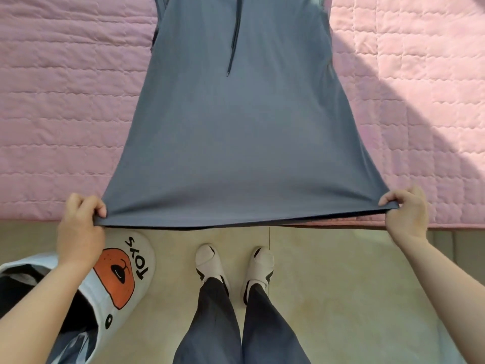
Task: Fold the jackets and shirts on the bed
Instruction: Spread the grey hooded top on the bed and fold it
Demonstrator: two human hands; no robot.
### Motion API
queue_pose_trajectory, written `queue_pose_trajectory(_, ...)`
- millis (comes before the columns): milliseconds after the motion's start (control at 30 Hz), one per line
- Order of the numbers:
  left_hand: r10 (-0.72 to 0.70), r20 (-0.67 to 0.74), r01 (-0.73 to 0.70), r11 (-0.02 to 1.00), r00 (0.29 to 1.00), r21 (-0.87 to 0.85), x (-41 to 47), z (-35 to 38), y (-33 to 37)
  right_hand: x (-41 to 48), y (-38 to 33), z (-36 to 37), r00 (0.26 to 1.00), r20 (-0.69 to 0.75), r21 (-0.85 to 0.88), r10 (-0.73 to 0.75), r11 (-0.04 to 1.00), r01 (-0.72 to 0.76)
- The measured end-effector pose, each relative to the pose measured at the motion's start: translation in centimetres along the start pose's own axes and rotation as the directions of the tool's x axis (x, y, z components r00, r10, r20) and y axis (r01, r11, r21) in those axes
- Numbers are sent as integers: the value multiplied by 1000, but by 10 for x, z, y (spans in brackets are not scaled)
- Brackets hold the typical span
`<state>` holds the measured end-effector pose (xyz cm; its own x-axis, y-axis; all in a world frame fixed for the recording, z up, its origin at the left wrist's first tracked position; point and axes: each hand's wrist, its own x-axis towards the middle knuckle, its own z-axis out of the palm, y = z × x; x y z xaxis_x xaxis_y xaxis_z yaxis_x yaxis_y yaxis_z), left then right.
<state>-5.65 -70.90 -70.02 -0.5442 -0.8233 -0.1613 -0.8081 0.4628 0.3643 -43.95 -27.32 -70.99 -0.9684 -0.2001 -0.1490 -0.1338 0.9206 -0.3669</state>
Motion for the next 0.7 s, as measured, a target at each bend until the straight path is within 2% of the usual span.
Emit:
queue_pose_trajectory(133,10,120,-14,1000,993,26,-25,6,-3,-8,10,7,994,107,55,6,998,-12)
queue_pose_trajectory(233,46,178,-59,996,983,73,-37,13,-3,-14,4,8,998,-30,88,-64,994,66)
queue_pose_trajectory(300,71,243,-100,989,967,107,-41,18,-6,-19,2,9,997,-60,90,-48,994,54)
queue_pose_trajectory(400,33,378,-107,979,925,176,-43,28,-13,-25,13,18,992,115,-44,47,998,-42)
queue_pose_trajectory(533,59,522,-197,957,851,213,-34,38,-15,-20,16,25,934,347,-180,80,983,-17)
queue_pose_trajectory(567,57,538,-225,941,841,252,-32,39,-15,-20,12,25,930,343,-259,131,965,-40)
queue_pose_trajectory(633,65,483,-236,924,873,302,-30,41,-7,-21,-3,21,962,207,-315,177,943,-106)
queue_pose_trajectory(700,165,344,-261,931,924,255,-27,44,13,-19,-24,24,996,81,-192,44,981,-28)
